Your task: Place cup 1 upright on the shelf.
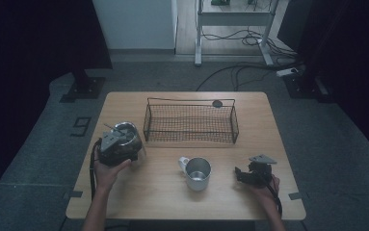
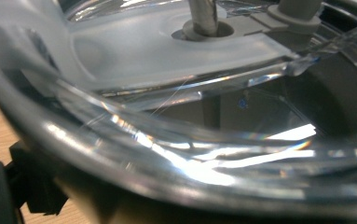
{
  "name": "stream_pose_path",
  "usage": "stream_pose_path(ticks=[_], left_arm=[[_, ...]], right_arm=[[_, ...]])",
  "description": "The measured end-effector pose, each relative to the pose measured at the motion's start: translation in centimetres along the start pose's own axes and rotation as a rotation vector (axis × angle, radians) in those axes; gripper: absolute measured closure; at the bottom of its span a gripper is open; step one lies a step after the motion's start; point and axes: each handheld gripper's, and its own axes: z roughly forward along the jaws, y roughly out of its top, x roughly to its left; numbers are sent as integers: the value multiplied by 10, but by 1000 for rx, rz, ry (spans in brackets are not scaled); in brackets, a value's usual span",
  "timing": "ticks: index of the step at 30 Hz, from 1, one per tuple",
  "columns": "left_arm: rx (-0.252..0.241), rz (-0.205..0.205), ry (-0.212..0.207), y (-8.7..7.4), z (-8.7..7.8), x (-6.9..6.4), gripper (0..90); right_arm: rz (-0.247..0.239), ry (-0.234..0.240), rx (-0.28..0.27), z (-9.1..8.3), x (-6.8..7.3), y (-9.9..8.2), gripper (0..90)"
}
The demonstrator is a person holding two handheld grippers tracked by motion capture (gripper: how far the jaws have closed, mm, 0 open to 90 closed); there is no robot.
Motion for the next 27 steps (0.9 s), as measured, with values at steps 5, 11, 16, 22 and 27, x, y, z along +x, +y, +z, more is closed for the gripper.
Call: stream_pose_path(ticks=[5, 11, 16, 22, 27], left_arm=[[-11, 0, -9, 3, -1, -2, 41], [-13, 8, -14, 9, -1, -6, 41], [-19, 8, -28, 16, -1, -7, 41], [-29, 20, -30, 26, -2, -11, 41], [-33, 23, -38, 31, -2, -14, 41]], right_arm=[[0, 0, 0, 0, 0, 0, 148], [0, 0, 0, 0, 0, 0, 148], [0, 0, 0, 0, 0, 0, 148], [0, 0, 0, 0, 0, 0, 148], [0, 0, 0, 0, 0, 0, 148]])
